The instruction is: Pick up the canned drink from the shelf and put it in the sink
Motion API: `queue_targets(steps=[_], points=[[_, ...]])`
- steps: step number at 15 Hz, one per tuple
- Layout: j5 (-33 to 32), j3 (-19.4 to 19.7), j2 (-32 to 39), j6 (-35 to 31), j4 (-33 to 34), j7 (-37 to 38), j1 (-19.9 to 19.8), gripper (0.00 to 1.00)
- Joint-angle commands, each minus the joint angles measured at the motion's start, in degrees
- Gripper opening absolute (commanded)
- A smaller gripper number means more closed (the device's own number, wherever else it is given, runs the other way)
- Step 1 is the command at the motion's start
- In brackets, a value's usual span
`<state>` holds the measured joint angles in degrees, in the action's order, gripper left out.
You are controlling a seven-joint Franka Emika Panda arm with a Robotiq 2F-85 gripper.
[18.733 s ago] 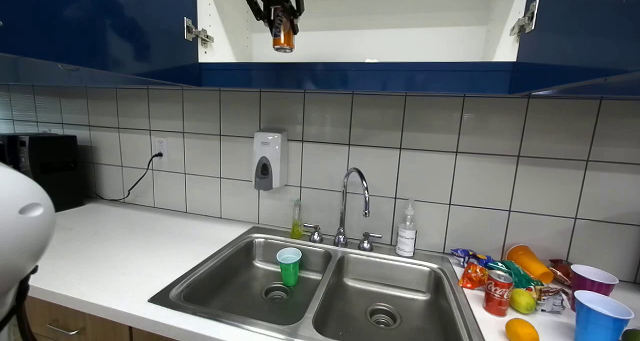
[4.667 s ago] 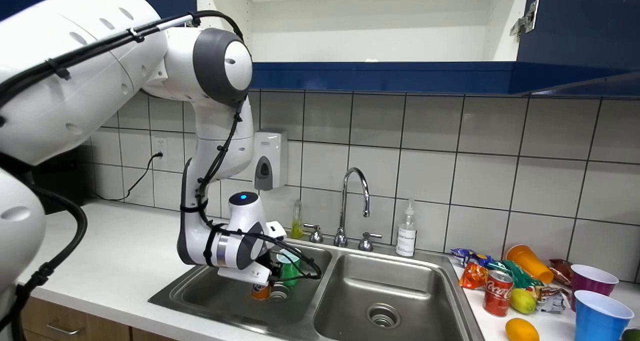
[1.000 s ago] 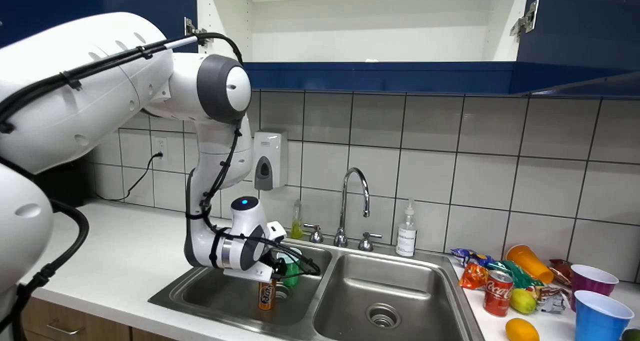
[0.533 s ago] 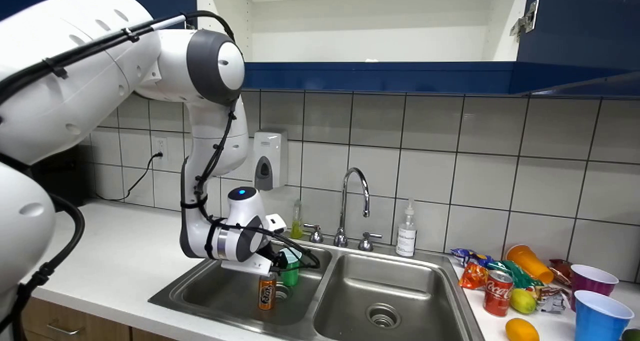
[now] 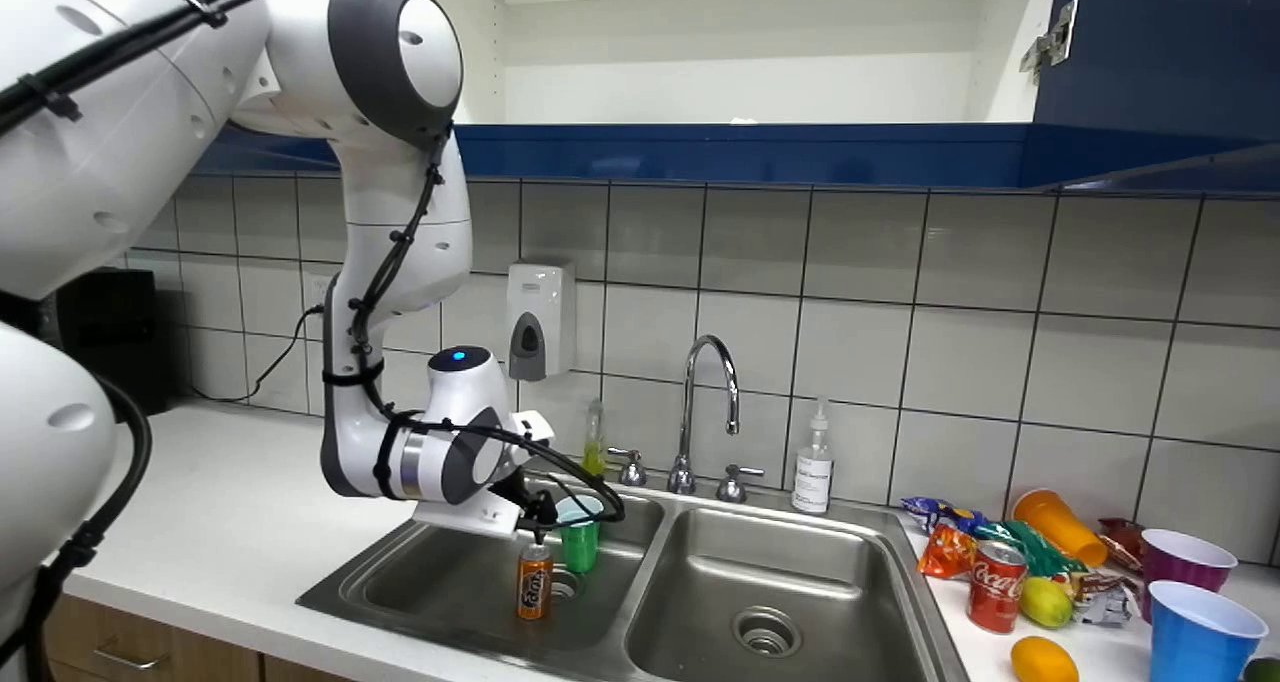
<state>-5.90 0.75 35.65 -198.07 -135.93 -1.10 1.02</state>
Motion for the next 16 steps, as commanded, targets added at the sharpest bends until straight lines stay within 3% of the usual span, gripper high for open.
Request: queue_targets(steps=[1, 12, 15, 16], points=[[1.0, -0.6, -7.3, 0.2, -8.6, -0.4, 0.0, 1.0], [0.9, -2.4, -17.8, 0.2, -23.2, 0.0, 0.0, 1.0], [0.8, -2.9, -18.9, 0.1, -25.3, 0.4, -0.4, 1.0], [0.5, -2.4, -16.1, 0.2, -22.5, -0.4, -0.5, 1.0]])
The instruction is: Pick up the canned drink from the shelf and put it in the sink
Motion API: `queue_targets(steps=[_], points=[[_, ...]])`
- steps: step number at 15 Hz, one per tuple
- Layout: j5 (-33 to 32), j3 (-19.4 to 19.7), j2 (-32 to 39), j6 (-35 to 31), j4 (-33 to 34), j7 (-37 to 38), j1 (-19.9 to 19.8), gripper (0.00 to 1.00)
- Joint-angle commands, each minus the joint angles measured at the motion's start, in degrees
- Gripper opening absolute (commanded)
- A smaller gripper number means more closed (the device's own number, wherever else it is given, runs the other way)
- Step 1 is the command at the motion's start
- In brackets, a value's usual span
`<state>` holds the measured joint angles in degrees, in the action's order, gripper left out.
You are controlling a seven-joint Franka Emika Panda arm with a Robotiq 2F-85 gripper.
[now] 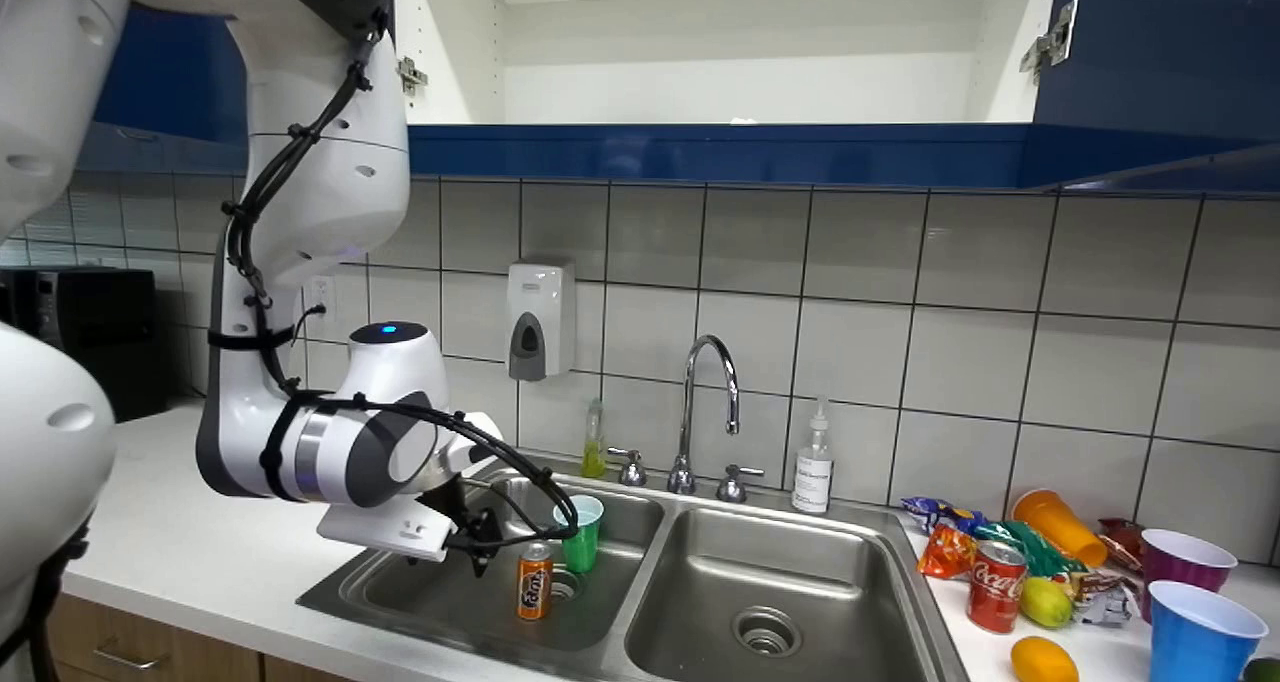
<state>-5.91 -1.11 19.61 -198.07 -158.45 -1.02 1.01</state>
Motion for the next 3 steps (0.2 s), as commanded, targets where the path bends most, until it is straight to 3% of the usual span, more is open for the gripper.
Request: queue_targets(steps=[1, 3], points=[[0.5, -0.6, -0.4, 0.2, -0.6, -0.5, -0.5, 1.0], [0.4, -0.6, -0.7, 0.2, -1.0, -0.5, -0.5, 1.0]])
